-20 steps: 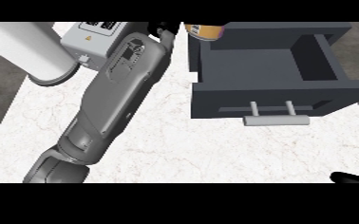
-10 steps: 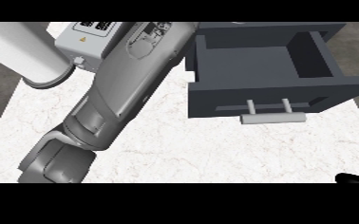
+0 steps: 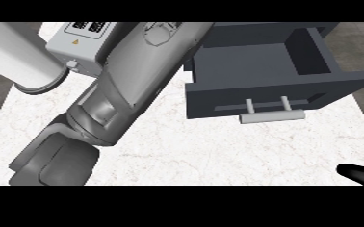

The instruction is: Pick up the can, place it into the drawer and close the drawer

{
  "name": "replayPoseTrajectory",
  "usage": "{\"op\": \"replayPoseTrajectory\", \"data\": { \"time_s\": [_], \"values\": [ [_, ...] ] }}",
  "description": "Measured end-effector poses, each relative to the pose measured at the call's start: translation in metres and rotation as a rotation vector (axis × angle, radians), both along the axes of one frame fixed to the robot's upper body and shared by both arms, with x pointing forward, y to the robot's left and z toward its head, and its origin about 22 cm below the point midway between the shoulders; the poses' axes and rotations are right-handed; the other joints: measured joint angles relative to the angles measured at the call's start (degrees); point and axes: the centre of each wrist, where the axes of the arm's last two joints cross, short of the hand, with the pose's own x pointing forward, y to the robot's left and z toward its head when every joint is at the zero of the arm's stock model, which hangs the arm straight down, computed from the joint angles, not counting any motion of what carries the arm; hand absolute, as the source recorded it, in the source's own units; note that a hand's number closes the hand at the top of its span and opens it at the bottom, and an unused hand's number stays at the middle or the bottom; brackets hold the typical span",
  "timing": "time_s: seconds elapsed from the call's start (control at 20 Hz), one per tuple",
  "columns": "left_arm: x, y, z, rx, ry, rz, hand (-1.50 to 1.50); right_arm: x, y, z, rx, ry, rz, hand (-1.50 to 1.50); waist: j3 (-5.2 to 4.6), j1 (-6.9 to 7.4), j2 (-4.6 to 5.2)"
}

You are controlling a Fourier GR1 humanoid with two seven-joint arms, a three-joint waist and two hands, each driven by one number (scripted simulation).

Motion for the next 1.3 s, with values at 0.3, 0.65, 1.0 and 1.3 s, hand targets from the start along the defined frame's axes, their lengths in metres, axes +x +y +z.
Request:
{"op": "replayPoseTrajectory", "data": {
  "time_s": [0.3, 0.65, 1.0, 1.3],
  "values": [
    [0.005, 0.001, -0.007, 0.019, -0.016, 0.090, -1.50, 0.006, 0.005, 0.004, -0.017, -0.002, 0.015, -1.50, 0.04, -0.82, 0.32],
    [0.006, 0.000, -0.006, 0.011, -0.032, 0.166, -1.50, 0.010, 0.007, 0.007, -0.077, -0.020, 0.028, -1.50, 0.07, -1.77, 0.58],
    [0.007, -0.001, -0.005, -0.033, -0.034, 0.187, -1.50, 0.017, 0.013, 0.013, -0.226, -0.069, 0.050, -1.50, 0.07, -1.94, 0.80],
    [0.006, -0.003, 0.002, -0.092, -0.023, 0.174, -1.50, 0.037, 0.022, 0.015, -0.433, -0.090, 0.042, -1.50, 0.01, -0.72, 0.96]
  ]
}}
